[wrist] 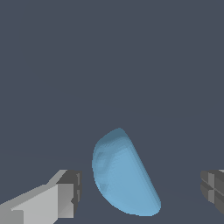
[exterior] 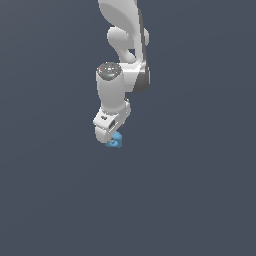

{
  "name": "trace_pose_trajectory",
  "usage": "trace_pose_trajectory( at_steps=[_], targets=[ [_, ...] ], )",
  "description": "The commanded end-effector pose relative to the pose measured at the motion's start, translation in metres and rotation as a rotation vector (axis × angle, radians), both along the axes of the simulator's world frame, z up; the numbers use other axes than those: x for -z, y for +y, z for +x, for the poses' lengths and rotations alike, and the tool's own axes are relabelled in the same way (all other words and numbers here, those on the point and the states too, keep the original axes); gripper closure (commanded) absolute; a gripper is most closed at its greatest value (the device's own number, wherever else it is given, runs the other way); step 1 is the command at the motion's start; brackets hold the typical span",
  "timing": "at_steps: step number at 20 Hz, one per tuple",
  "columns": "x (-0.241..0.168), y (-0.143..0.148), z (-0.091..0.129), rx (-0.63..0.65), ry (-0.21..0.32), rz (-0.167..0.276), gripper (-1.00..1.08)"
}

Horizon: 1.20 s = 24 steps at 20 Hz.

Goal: Pick up the object and move it to a goal position.

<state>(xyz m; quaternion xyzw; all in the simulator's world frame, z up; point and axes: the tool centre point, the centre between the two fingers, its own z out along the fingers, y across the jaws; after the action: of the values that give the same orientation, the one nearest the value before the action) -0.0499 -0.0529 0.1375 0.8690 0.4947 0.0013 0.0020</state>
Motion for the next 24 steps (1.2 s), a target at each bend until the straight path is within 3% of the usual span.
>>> trace_pose_trajectory(
  at_steps=[1,13,24],
  targets=[
    [0.003,-0.003,-0.003,-0.062,0.001,0.0,-0.92],
    [0.015,-0.017,-0.019,-0.333,0.004,0.0,-0.92],
    [0.019,-0.022,-0.025,-0.449,0.005,0.001,-0.92]
  ],
)
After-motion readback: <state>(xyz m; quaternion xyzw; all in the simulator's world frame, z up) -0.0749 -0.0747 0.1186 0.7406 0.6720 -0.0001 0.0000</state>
